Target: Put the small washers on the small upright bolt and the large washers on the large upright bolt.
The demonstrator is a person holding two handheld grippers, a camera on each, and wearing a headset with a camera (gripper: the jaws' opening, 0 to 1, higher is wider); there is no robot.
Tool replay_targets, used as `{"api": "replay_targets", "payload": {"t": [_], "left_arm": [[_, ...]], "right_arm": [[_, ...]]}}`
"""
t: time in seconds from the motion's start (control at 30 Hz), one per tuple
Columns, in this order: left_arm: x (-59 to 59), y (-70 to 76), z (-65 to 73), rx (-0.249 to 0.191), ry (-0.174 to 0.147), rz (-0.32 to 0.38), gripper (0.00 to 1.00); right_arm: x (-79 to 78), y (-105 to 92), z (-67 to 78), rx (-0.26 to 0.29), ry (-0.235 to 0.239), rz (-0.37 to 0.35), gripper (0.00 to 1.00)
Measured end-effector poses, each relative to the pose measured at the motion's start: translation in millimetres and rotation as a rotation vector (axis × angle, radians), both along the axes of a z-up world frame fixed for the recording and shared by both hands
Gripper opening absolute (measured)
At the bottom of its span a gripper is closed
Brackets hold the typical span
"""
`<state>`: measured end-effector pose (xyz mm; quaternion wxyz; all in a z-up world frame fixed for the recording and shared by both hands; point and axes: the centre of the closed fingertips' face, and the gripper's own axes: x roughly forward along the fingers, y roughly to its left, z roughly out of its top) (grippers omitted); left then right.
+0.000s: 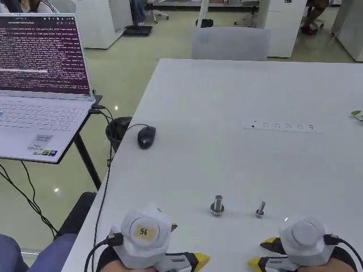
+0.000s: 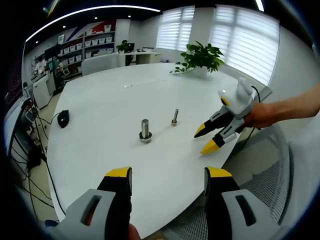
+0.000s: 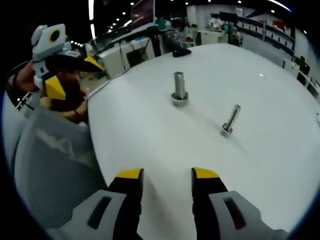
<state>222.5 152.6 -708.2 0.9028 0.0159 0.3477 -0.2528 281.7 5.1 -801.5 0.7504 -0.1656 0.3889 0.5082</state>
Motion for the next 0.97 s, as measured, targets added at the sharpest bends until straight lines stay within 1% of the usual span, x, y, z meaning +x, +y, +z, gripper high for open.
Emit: {"api": "replay_targets", "payload": {"t": [0.03, 0.1, 0.17, 0.23, 0.3, 0.4, 0.47, 0.53, 0.6, 0.67, 0.77, 0.97], "left_arm": [[0.9, -0.9, 0.6, 0.000, -0.001, -0.001, 0.58], [3.6, -2.3, 1.9, -0.001, -0.005, -0.002, 0.58], [6.9, -3.1, 3.0, 0.001, -0.009, -0.004, 0.58], [10.3, -3.7, 5.5, 0.003, -0.015, -0.004, 0.58], [13.7, -4.5, 8.4, 0.007, -0.022, -0.006, 0.58], [18.3, -5.7, 12.5, 0.009, -0.033, -0.005, 0.58], [20.1, -6.7, 12.8, 0.008, -0.036, -0.004, 0.58], [21.2, -8.7, 9.4, 0.008, -0.032, -0.005, 0.58], [19.7, -12.2, 7.3, 0.013, -0.024, -0.011, 0.58], [19.4, -16.2, 9.2, 0.012, -0.026, -0.016, 0.59], [21.2, -22.0, 13.2, 0.013, -0.038, -0.021, 0.59], [22.6, -25.8, 13.8, 0.020, -0.043, -0.016, 0.60]], "right_arm": [[3.1, -9.7, 3.8, 0.017, -0.011, -0.022, 0.41], [7.0, -26.2, 8.7, 0.025, -0.020, -0.051, 0.43], [9.6, -37.6, 13.2, 0.025, -0.032, -0.065, 0.45], [14.5, -48.8, 22.0, 0.037, -0.056, -0.089, 0.47], [19.7, -58.3, 31.5, 0.057, -0.077, -0.120, 0.49], [22.9, -68.4, 41.2, 0.081, -0.090, -0.160, 0.52], [23.9, -74.8, 41.7, 0.091, -0.091, -0.185, 0.52], [20.3, -78.6, 41.4, 0.095, -0.089, -0.198, 0.53], [17.0, -81.1, 39.6, 0.092, -0.087, -0.202, 0.54], [12.0, -83.5, 39.7, 0.092, -0.087, -0.203, 0.55], [8.0, -86.0, 41.1, 0.102, -0.089, -0.209, 0.56], [6.1, -90.7, 45.1, 0.122, -0.099, -0.211, 0.58]]}}
